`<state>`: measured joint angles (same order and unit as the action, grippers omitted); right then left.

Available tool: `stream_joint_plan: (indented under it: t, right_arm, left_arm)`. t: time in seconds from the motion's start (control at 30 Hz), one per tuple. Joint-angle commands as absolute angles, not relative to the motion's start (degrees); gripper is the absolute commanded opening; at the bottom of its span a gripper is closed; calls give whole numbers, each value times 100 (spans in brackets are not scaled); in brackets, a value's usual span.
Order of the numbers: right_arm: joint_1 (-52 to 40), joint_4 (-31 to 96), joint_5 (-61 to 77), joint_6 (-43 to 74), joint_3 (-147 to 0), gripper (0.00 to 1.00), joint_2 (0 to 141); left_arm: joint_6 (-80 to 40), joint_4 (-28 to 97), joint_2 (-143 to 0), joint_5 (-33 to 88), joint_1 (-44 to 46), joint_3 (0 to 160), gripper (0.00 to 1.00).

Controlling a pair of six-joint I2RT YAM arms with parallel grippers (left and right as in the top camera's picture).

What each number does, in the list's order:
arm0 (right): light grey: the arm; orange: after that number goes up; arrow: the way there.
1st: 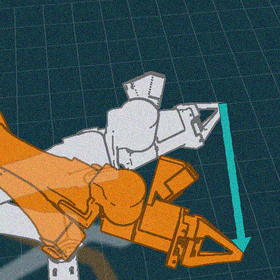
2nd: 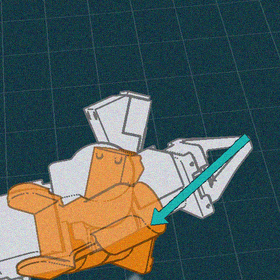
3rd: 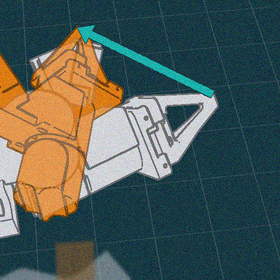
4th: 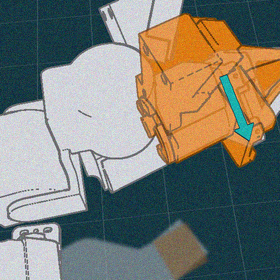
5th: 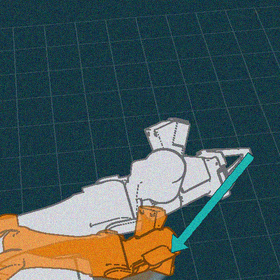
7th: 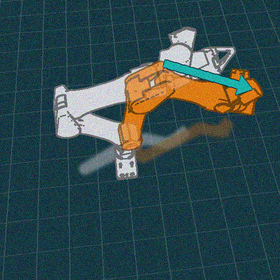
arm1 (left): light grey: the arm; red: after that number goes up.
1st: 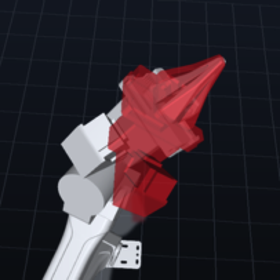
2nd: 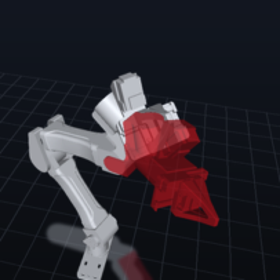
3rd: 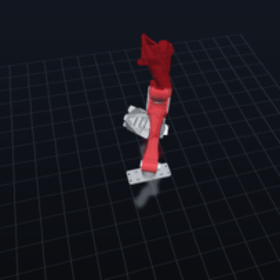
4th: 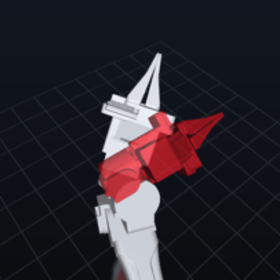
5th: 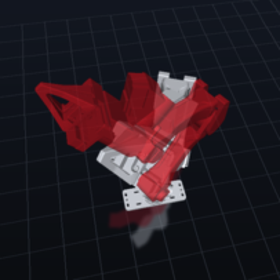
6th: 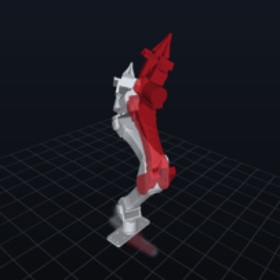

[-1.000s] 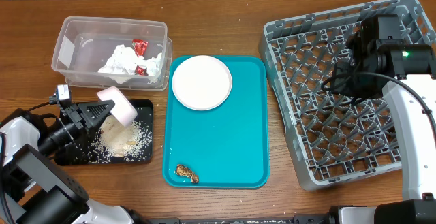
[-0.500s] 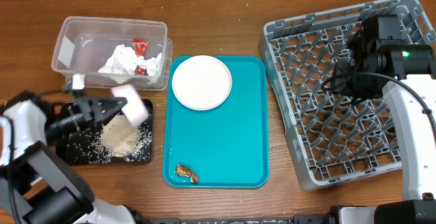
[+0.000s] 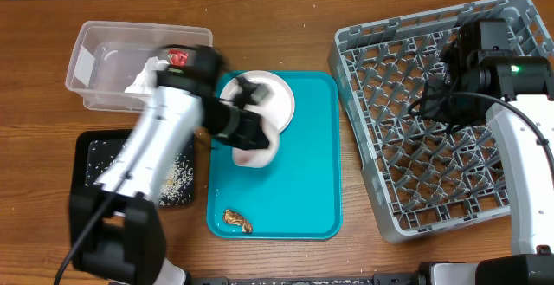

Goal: Sort waste into correct bins and load items into the dishwasher
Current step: 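Return the emptied bowl to the teal tray with the left gripper, then grasp the small white bowl rim with the right gripper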

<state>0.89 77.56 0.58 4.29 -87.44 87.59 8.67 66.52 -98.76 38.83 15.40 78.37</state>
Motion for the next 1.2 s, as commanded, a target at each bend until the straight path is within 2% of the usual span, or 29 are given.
stream_joint_plan:
  t: [0.0,0.1,0.2,0.43,0.47,0.5,0.53,0.57,0.63,0.77,0.97,1.07,1.13,1.17]
  right_arm:
    - [108,7730,8,456,-8836,45,8750]
    - [108,7762,8,456,-8836,45,8750]
    - [110,7791,8,456,-8836,45,8750]
    - [110,7791,8,456,-8836,45,8750]
    - [110,7791,8,456,-8836,45,8750]
    - [108,7791,8,456,-8836,45,8750]
    - [110,7791,8,456,-8836,45,8750]
    - [110,7791,8,454,-8836,45,8750]
    - [108,7791,8,456,-8836,45,8750]
    - [108,7789,217,454,-8836,48,8750]
    - [67,7671,1820,449,-8836,49,8750]
    - [-226,7529,2635,412,-8833,50,8766]
    - [-510,7459,2711,414,-8807,52,8783]
    - [-661,7422,2707,414,-8783,53,8801]
  left_arm:
    - [-294,6259,-9922,2198,2759,7918,4]
    - [-733,5924,-10119,1306,3667,7918,4]
    - [-1146,5680,-10300,810,4038,7918,4]
    - [-1116,5561,-10551,834,4150,7926,6]
    - [-1028,5577,-10536,836,4130,7953,12]
    - [-996,5607,-10530,832,4117,7975,23]
    - [-945,5669,-10525,829,4088,8018,48]
    - [-923,5741,-10523,819,4069,8073,62]
    - [-869,6147,-10521,628,3988,8337,66]
    - [-886,6781,-10479,331,3850,8842,63]
    - [-1284,6866,-9852,298,3299,9065,66]
    - [-1382,7008,-9336,298,2670,9065,66]
    - [-1404,7109,-9122,298,2335,9065,72]
    - [-1446,7159,-9045,303,2185,9065,78]
